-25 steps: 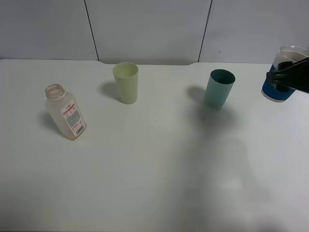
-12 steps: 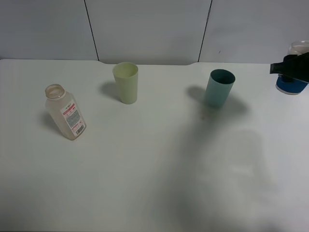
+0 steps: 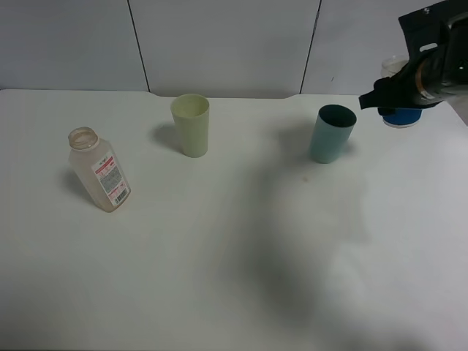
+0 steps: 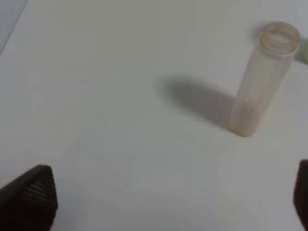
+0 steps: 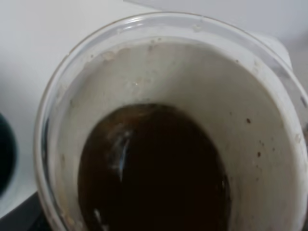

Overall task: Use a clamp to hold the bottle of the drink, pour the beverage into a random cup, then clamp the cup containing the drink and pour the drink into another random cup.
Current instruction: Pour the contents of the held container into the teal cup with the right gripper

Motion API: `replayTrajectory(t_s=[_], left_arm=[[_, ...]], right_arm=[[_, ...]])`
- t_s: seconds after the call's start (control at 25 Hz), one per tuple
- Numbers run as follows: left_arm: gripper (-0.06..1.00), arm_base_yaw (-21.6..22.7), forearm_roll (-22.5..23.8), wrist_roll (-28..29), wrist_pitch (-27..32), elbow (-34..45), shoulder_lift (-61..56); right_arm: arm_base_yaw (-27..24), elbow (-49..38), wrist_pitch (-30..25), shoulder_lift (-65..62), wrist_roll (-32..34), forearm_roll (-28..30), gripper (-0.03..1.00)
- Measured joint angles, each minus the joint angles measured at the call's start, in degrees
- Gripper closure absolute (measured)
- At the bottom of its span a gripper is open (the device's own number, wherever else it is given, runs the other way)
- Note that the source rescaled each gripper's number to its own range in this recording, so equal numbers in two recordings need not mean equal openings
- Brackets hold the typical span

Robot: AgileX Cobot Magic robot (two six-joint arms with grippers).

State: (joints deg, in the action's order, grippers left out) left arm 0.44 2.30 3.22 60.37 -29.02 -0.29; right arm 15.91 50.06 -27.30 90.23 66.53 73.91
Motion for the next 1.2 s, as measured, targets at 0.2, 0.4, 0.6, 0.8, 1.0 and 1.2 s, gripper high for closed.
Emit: replayTrajectory(t_s=[0.2, 0.4, 0.6, 0.8, 1.0, 1.2], left_arm=[[-0.06, 0.0, 0.0, 0.0, 0.0, 0.0, 0.0], [-0.06, 0.0, 0.0, 0.0, 0.0, 0.0, 0.0], [-0.06, 0.0, 0.0, 0.0, 0.0, 0.0, 0.0], [-0.06, 0.0, 0.0, 0.0, 0.0, 0.0, 0.0], [-0.06, 0.0, 0.0, 0.0, 0.0, 0.0, 0.0], [-0.06, 0.0, 0.0, 0.0, 0.0, 0.0, 0.0]], right_arm=[[2.7, 3.5, -4.0, 2.5, -4.9, 0.0, 0.94], [3.8, 4.4, -6.4, 3.4, -10.2, 0.2, 0.94], [4.3, 4.4, -8.6, 3.8, -16.1, 0.4, 0.94], [4.3, 4.4, -8.9, 4.0, -21.6, 1.7, 0.94], [4.3, 4.4, -9.7, 4.0, -24.0, 3.6, 0.94], [5.9, 4.5, -10.6, 4.1, -25.5, 5.3, 0.94]])
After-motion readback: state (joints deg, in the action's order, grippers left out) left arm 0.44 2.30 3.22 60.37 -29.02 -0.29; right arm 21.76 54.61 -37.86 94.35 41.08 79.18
